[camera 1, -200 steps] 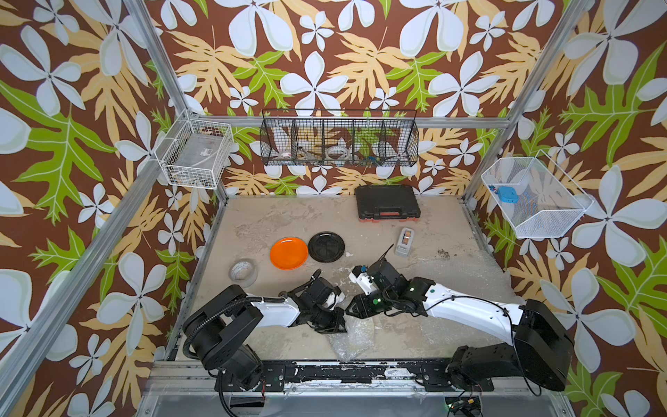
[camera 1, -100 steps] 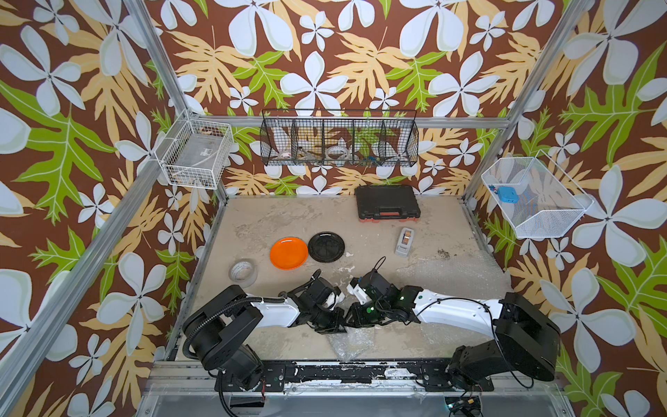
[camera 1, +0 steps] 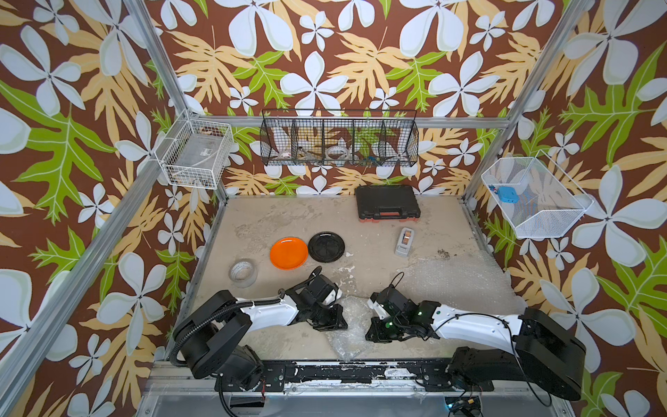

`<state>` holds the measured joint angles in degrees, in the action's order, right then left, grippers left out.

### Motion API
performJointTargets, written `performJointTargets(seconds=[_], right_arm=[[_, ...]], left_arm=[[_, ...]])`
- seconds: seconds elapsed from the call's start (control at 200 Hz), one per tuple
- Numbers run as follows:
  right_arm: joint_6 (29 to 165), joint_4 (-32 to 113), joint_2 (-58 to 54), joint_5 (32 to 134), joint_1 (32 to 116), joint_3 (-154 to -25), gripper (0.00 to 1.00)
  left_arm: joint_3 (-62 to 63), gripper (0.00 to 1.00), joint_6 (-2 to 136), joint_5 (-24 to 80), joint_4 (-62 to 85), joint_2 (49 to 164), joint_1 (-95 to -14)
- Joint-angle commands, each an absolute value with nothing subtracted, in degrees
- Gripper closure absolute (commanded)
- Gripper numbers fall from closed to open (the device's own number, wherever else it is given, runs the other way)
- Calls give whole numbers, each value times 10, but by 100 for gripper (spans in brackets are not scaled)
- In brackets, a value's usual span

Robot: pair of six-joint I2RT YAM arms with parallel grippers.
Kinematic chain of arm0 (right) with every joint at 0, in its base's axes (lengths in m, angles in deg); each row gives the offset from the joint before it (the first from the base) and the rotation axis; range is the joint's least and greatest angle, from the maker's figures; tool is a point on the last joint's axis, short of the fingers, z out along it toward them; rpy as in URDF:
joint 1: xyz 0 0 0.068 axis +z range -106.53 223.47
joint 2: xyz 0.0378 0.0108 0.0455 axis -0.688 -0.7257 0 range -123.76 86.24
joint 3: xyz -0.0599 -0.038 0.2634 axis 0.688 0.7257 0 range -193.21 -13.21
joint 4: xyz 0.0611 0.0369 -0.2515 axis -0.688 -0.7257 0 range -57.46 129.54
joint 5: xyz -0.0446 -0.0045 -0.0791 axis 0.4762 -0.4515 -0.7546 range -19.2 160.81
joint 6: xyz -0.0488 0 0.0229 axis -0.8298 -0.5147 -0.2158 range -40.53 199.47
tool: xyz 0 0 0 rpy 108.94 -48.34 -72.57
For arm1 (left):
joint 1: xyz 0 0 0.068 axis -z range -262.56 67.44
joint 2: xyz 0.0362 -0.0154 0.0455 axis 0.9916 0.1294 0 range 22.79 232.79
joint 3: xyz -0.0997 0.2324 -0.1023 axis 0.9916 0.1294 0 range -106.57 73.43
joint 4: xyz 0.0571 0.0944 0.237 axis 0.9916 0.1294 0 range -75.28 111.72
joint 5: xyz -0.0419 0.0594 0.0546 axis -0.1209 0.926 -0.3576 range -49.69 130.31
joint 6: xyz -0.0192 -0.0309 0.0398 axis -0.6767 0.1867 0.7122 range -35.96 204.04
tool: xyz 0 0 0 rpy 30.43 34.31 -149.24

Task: Wrap dinner plates in bubble wrap
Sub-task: Wrap the plate in the bubble wrap.

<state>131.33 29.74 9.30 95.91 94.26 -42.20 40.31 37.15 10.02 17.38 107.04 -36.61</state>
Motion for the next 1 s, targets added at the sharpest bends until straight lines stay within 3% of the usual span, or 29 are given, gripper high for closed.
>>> performJointTargets(seconds=[0.0,0.37,0.601,0.841,0.936,0.996], right_arm=[[1274,280,56,912,927,-437,100],[1118,211,-13,854,919,-539,100],[1106,214,-17,874,919,-539,100],[1143,143,16,826,919,-563,100],[1163,110,42,820,919,-578,83],[1170,109,60,840,920,-587,81]], left_arm=[[392,88,361,131,228,1053,-369],[373,79,338,144,275,960,-375],[345,82,383,58,213,1068,-363],[402,90,415,88,201,1138,-363],[407,90,417,95,196,1149,-363],[409,90,417,98,195,1150,-363]])
